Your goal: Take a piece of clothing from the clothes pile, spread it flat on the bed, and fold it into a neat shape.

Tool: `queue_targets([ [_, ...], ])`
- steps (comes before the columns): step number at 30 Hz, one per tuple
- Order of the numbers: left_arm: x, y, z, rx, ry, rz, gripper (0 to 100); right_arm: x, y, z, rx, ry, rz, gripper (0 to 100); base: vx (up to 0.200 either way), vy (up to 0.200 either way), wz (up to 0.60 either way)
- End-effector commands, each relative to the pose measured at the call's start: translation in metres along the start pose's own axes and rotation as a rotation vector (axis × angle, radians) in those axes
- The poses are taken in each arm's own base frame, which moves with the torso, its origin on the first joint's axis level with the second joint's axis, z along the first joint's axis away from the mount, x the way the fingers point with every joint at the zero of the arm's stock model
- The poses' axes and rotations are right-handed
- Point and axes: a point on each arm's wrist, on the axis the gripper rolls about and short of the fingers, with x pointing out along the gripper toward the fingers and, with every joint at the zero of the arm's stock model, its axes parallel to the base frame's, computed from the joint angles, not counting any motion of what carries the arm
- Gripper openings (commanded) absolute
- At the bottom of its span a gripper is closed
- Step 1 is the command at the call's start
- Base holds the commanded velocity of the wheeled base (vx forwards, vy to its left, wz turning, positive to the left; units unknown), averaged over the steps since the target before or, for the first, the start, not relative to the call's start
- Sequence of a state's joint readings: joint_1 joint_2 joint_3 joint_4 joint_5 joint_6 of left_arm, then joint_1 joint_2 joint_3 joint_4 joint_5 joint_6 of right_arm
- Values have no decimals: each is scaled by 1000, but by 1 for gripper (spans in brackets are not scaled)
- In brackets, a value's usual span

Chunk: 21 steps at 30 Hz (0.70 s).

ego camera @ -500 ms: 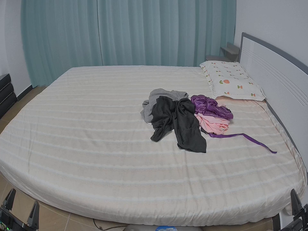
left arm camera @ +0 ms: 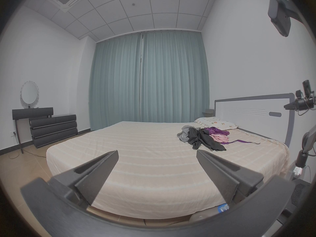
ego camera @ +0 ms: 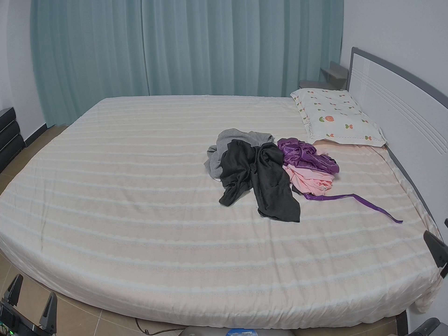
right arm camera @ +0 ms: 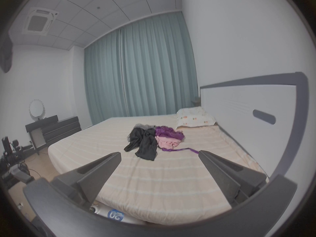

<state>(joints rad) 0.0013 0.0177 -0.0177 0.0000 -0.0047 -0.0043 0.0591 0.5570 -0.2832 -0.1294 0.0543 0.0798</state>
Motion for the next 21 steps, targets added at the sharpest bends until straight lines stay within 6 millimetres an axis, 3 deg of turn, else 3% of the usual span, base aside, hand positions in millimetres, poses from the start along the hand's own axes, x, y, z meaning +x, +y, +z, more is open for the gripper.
queue_targets([
  [1,0,0,-5,0,6,0,100,172,13,2,100,436,71,100,0,0,0],
  [4,0,0,-5,0,6,0,100,214,16,-7,128,484,95,100,0,0,0],
  [5,0,0,-5,0,6,0,100,218,17,-8,132,486,100,100,0,0,0],
  [6,0,0,-5,0,6,0,100,240,23,-11,159,493,121,100,0,0,0],
  [7,0,0,-5,0,6,0,100,242,24,-12,160,494,123,100,0,0,0],
  [8,0,0,-5,0,6,0,100,268,33,-19,200,502,131,100,0,0,0],
  [10,0,0,-5,0,6,0,100,294,44,-26,242,505,139,100,0,0,0],
  [12,0,0,-5,0,6,0,100,305,48,-30,257,511,138,100,0,0,0],
  [14,0,0,-5,0,6,0,100,346,62,-49,304,526,103,100,0,0,0],
  [21,0,0,-5,0,6,0,100,407,80,-93,360,526,25,100,0,0,0],
])
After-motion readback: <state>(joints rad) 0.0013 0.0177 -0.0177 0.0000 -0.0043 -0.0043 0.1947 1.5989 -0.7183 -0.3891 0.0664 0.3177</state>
